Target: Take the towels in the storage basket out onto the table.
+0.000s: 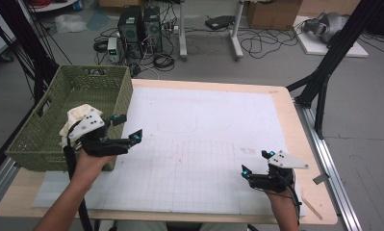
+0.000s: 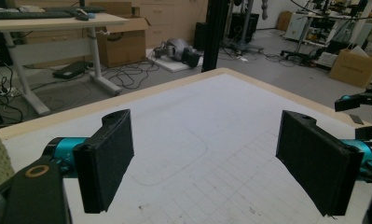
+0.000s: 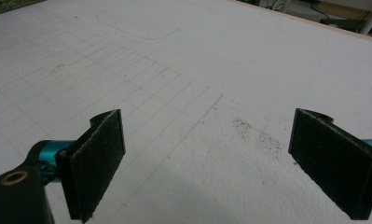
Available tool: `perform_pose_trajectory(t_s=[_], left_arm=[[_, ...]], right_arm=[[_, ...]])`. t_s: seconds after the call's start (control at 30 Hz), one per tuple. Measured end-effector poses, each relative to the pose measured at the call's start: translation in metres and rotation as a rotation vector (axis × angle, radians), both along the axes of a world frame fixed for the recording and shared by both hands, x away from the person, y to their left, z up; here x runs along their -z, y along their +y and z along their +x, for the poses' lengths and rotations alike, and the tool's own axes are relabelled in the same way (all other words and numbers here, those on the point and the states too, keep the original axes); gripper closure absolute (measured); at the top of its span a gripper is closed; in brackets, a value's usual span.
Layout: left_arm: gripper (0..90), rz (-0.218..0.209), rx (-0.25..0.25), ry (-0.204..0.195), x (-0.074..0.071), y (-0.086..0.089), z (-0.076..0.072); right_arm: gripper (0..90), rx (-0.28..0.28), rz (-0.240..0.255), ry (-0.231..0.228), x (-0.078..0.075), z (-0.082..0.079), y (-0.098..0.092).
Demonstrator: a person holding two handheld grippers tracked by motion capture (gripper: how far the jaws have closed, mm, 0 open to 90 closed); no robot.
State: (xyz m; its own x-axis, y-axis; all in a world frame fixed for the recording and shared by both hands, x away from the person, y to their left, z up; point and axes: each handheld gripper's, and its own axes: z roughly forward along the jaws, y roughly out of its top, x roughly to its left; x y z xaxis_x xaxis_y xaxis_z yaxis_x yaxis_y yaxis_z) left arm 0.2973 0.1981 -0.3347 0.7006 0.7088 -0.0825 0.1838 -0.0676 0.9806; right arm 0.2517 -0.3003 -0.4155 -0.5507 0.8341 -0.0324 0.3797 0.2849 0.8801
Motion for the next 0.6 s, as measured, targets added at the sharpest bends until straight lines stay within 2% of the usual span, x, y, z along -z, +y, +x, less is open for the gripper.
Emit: perform_pose_trajectory(t_s=[0.23,0.5,0.6], left_arm=[[19.3,-0.012,-0.047,-0.010,-0.014,0.024,0.006],[19.2,-0.038,-0.126,0.009,-0.020,0.066,0.020],[19.0,-0.021,-0.160,0.026,-0.020,0.081,0.026]], right_arm=[[9.9,-0.002,-0.006,-0.009,0.000,0.000,0.002],[9.9,-0.001,-0.008,-0.005,0.001,0.000,0.002],[9.9,-0.001,-0.011,-0.005,0.001,0.000,0.002]])
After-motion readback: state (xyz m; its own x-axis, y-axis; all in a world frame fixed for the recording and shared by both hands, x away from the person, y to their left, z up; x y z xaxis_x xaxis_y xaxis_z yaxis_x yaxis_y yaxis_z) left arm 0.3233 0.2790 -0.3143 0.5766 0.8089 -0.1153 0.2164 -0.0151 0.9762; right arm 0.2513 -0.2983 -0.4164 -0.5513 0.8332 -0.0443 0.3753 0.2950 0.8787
